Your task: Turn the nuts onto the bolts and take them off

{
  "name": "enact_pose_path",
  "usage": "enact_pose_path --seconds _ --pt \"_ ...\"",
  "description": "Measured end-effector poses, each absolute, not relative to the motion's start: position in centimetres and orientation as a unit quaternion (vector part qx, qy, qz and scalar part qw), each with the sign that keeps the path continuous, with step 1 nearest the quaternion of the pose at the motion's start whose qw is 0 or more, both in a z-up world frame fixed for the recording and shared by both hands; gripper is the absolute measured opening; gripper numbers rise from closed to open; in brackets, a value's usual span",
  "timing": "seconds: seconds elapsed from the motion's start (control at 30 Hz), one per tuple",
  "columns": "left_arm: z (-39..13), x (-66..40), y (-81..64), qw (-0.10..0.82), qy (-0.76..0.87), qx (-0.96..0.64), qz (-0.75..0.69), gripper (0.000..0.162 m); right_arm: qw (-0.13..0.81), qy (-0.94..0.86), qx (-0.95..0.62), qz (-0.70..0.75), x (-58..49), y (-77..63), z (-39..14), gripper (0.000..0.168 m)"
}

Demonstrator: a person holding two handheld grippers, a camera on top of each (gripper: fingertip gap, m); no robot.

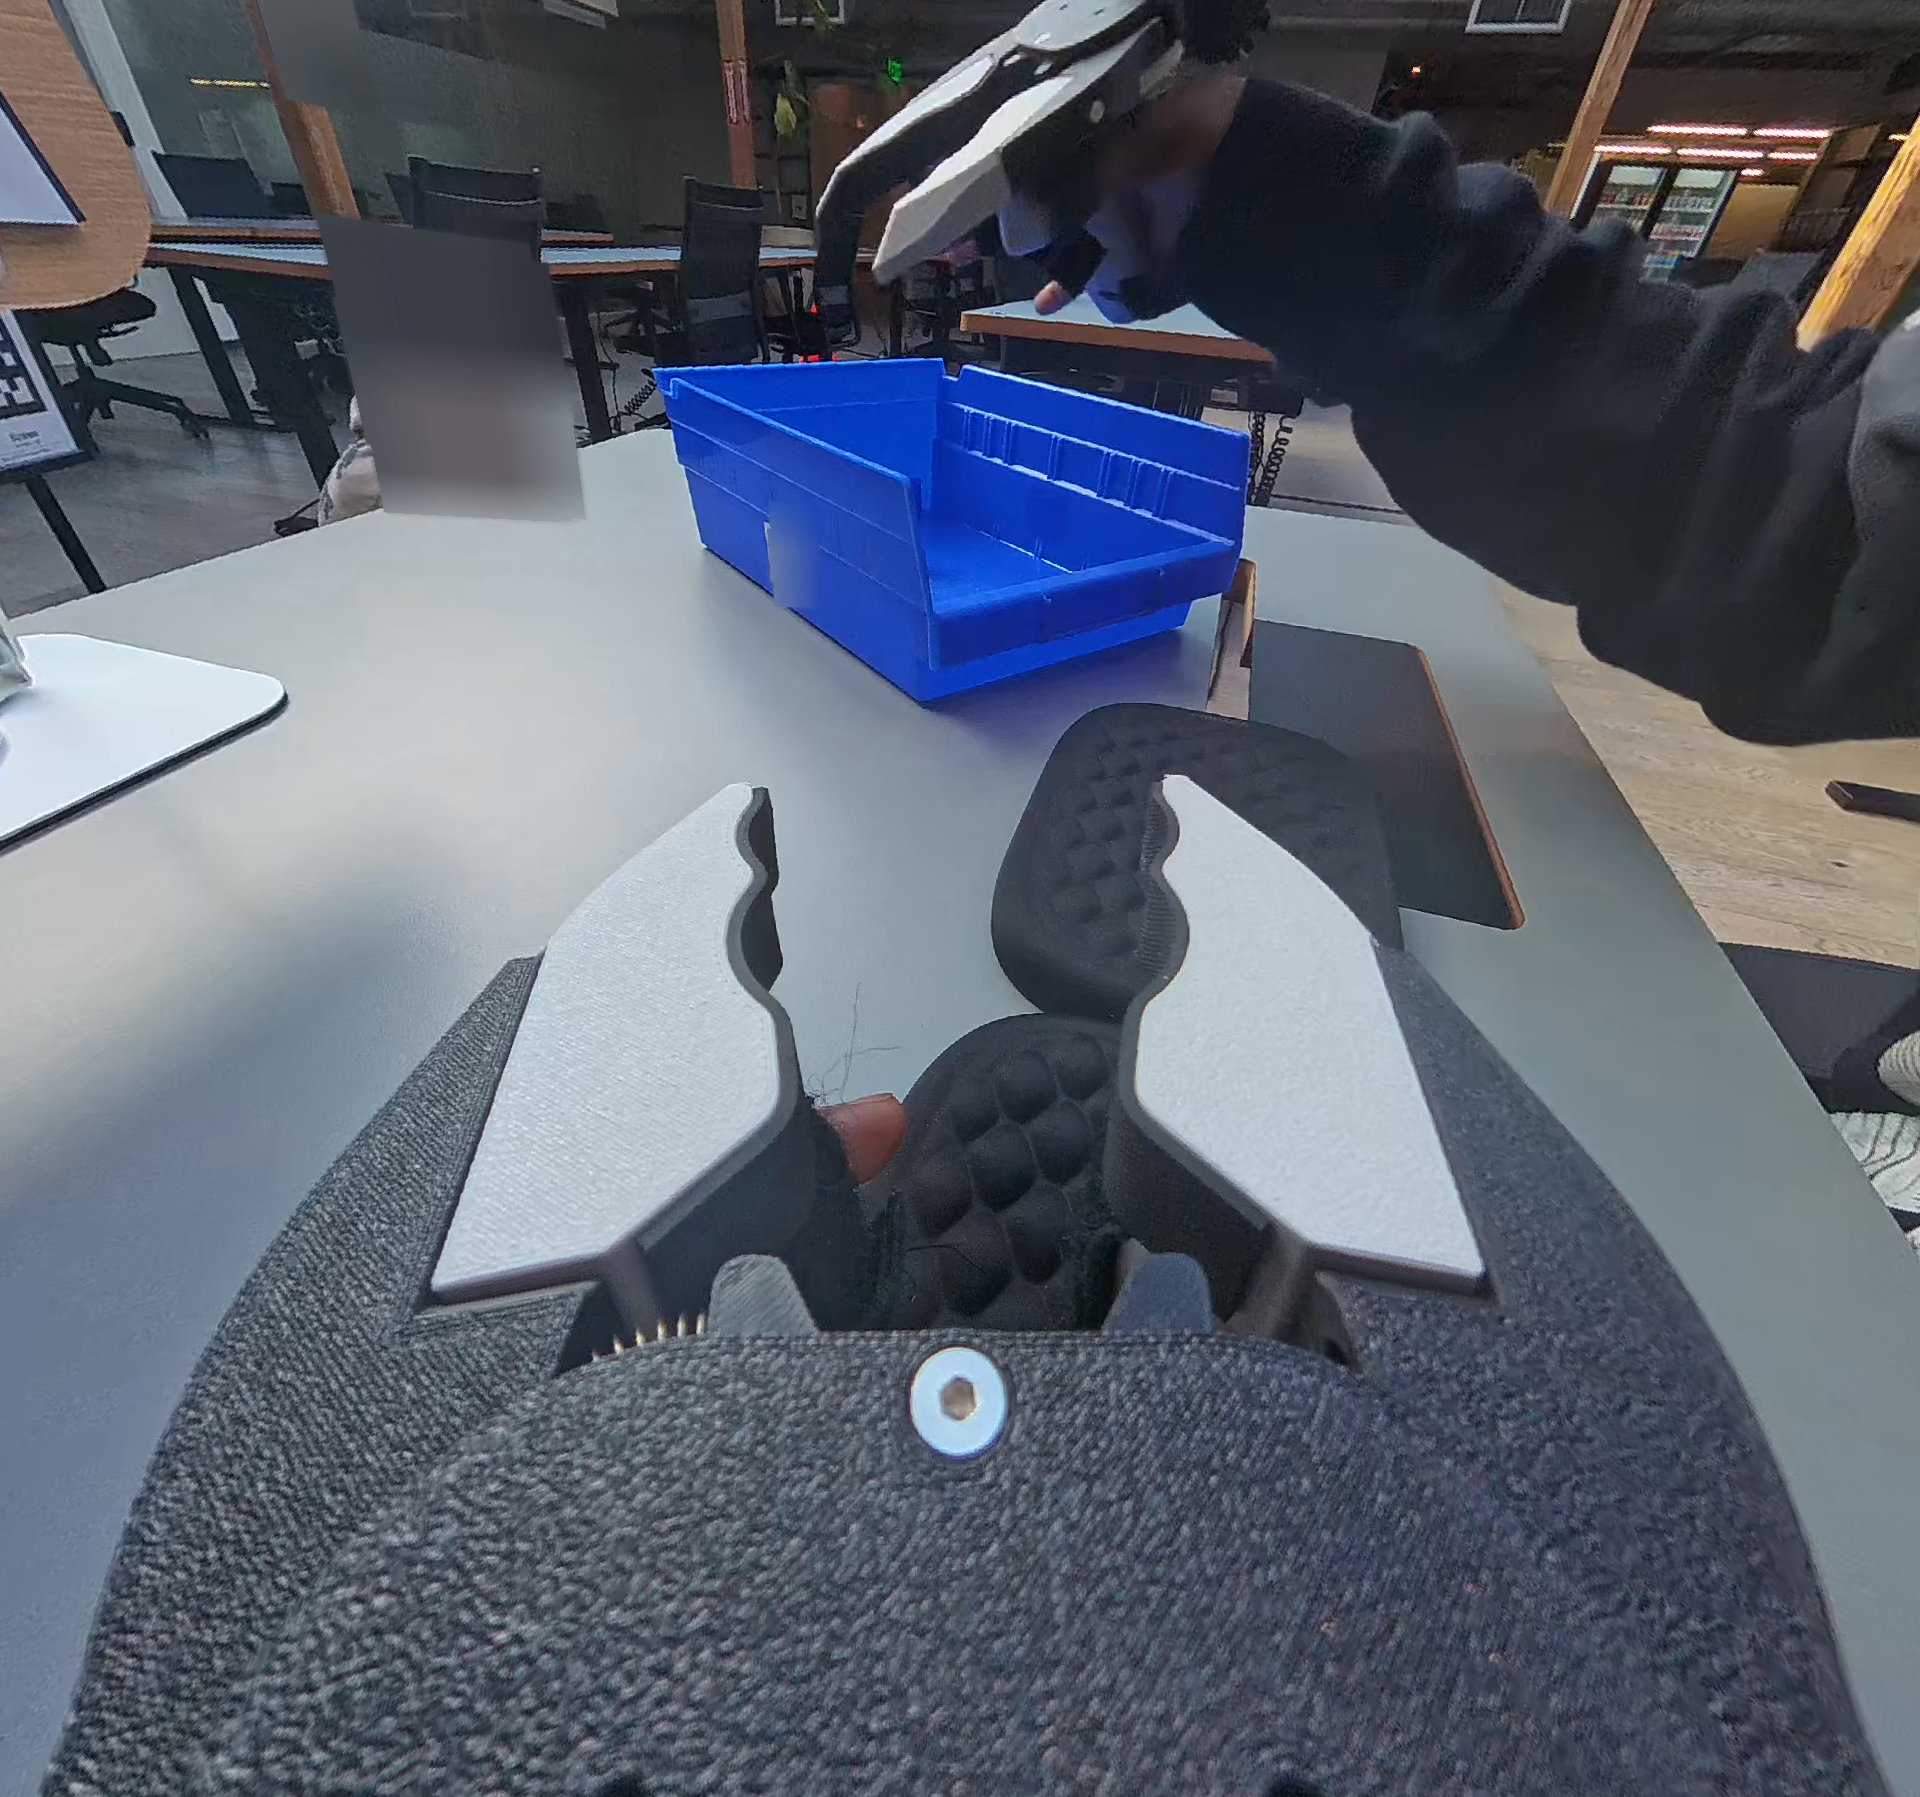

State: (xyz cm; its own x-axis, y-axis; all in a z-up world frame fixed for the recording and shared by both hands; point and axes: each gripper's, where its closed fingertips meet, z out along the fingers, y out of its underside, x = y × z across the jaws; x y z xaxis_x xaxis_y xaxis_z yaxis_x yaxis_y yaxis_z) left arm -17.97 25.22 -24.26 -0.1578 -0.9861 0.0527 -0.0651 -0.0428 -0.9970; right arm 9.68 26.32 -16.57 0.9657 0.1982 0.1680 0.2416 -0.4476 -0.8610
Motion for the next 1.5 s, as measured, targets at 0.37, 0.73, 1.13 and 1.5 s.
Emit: enact_pose_path --seconds 0.37,0.73,1.13,1.5 --pt "-24.2 -18.0 25.4 0.436 0.535 -0.490 -0.532 0.064 0.768 -0.023 -0.635 0.080 -5.8 22.4 -14.9 0.111" --pt "-21.8 -19.0 26.2 0.462 0.496 -0.501 -0.538 0.067 0.771 -0.006 -0.633 0.068 -7.9 22.2 -20.7 0.096" --pt "-18.2 -36.4 37.8 0.419 0.495 -0.723 -0.238 0.061 0.766 -0.019 -0.637 0.076 -8.4 22.5 -21.0 0.093" --pt "-24.1 -49.9 51.8 0.229 0.410 -0.881 -0.065 0.052 0.768 -0.037 -0.634 0.082 -9.0 22.4 -21.0 0.095"
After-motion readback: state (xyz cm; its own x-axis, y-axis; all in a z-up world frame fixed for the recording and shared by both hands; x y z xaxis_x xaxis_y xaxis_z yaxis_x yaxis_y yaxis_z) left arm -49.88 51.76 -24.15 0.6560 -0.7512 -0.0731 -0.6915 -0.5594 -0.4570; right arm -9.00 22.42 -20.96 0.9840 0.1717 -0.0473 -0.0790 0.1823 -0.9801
